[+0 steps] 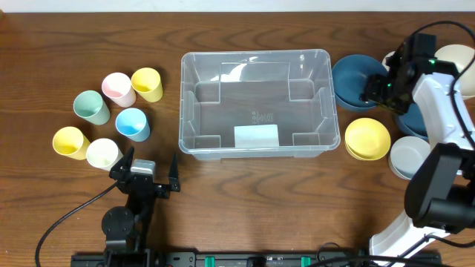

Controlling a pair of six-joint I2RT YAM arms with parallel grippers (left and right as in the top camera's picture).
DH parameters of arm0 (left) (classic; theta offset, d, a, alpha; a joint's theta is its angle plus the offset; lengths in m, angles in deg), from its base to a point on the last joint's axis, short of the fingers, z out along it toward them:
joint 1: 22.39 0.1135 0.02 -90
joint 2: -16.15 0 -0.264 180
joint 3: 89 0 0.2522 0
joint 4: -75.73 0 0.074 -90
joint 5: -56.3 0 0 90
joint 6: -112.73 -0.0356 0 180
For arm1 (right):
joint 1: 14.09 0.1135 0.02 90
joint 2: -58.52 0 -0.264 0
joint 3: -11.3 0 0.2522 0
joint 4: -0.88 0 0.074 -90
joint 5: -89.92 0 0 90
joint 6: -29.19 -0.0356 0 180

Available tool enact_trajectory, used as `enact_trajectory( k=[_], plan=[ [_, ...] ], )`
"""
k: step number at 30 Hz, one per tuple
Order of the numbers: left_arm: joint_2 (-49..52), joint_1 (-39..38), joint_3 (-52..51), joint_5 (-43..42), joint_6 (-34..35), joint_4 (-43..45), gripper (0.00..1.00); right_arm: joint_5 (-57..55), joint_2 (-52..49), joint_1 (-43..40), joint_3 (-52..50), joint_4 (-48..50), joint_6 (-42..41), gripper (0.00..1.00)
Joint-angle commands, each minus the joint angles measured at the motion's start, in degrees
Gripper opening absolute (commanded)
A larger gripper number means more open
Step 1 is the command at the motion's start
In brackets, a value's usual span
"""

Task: Pack container
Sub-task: 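Move the right gripper over the dark teal bowl and lower onto its rim, then close the right gripper on the teal bowl rim and lift it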

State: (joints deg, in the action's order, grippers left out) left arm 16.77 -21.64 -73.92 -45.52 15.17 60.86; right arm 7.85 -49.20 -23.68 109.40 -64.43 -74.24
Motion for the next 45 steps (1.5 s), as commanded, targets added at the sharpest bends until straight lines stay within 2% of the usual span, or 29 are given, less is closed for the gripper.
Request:
enact_trajectory(
  k=[1,14,21,29,34,39,45],
  plan=[
    [-0.3,0.3,-1.1,-0.7,-0.3,-1.9,0.98,-1.1,-1.2,0.9,0.7,0.5,-5.2,0.63],
    [-0.3,0.3,-1.1,-0.7,-0.3,-1.9,0.98,-7.9,-1.4,1.0,0.3,-0.4,-16.5,0.59],
    [-0.3,0.3,-1.1,-0.7,-0.3,-1.9,0.98,-9.3,-1.4,1.0,-0.9,1.9,-18.1,0.51],
    [-0.3,0.3,-1.1,-0.7,-0.3,-1.9,0.98,-9.7,-1.4,1.0,-4.7,2.7,-20.3,0.51],
    [-0.3,0.3,-1.1,-0.7,-0.3,-1.8,0.98,-9.9,-1.4,0.9,-7.1,6.5,-20.7,0.51],
    [-0.3,0.3,-1.1,-0.7,-0.3,-1.8,0.98,-10.1,-1.4,0.9,-10.5,11.6,-21.7,0.44],
    [-0.3,0.3,-1.1,-0.7,-0.3,-1.8,0.98,-10.1,-1.4,0.9,-12.6,15.8,-21.7,0.30]
  ],
)
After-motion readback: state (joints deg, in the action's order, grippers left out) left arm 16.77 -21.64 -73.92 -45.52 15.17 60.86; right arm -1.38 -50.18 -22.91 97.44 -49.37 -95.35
